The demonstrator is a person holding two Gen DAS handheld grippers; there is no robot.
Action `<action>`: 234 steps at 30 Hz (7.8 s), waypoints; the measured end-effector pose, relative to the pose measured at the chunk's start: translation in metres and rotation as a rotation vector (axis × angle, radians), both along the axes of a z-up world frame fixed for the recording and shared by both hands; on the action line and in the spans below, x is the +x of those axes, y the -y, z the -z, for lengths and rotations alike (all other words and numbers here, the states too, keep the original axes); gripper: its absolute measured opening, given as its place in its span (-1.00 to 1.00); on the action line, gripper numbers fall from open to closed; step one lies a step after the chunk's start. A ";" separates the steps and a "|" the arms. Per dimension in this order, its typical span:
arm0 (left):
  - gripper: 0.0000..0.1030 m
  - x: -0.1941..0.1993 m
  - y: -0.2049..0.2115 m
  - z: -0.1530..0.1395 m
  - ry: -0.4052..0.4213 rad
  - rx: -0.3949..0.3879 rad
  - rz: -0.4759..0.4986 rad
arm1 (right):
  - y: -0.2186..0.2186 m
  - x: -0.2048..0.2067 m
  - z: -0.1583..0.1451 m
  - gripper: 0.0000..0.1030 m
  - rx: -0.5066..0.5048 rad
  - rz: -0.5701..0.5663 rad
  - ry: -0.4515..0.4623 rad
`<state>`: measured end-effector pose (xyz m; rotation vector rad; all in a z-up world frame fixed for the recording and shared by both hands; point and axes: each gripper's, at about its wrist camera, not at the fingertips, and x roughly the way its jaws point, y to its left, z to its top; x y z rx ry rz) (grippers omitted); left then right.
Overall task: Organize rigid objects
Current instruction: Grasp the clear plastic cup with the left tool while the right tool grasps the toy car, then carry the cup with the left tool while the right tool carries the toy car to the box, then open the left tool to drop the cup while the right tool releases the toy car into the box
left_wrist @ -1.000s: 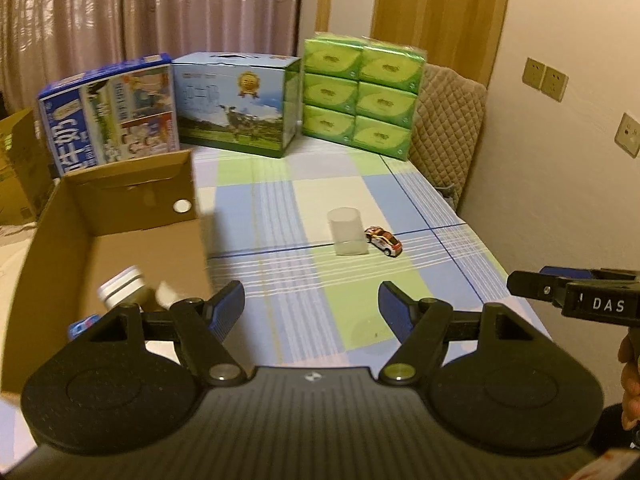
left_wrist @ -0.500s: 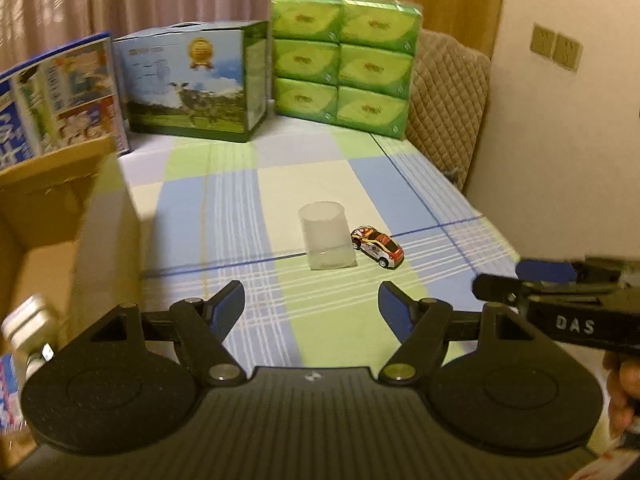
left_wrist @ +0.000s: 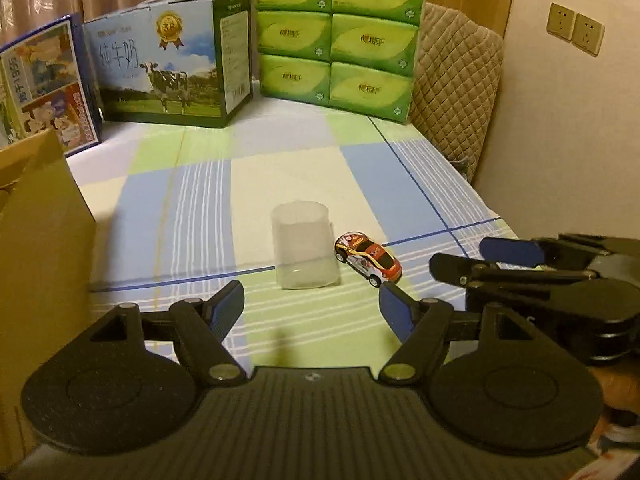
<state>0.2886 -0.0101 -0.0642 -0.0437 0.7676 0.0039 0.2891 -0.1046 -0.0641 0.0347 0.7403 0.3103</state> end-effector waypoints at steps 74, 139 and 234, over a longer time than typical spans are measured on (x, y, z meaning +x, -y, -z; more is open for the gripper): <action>-0.12 0.035 0.001 0.049 -0.064 -0.057 0.034 | 0.008 0.061 0.037 -0.52 0.037 0.078 -0.131; -0.09 -0.163 -0.055 -0.093 0.118 -0.065 -0.014 | -0.038 -0.146 -0.098 -0.52 0.202 0.125 0.020; 0.26 -0.214 -0.262 -0.089 -0.003 -0.020 -0.268 | -0.278 -0.118 -0.099 -0.52 0.161 -0.277 -0.119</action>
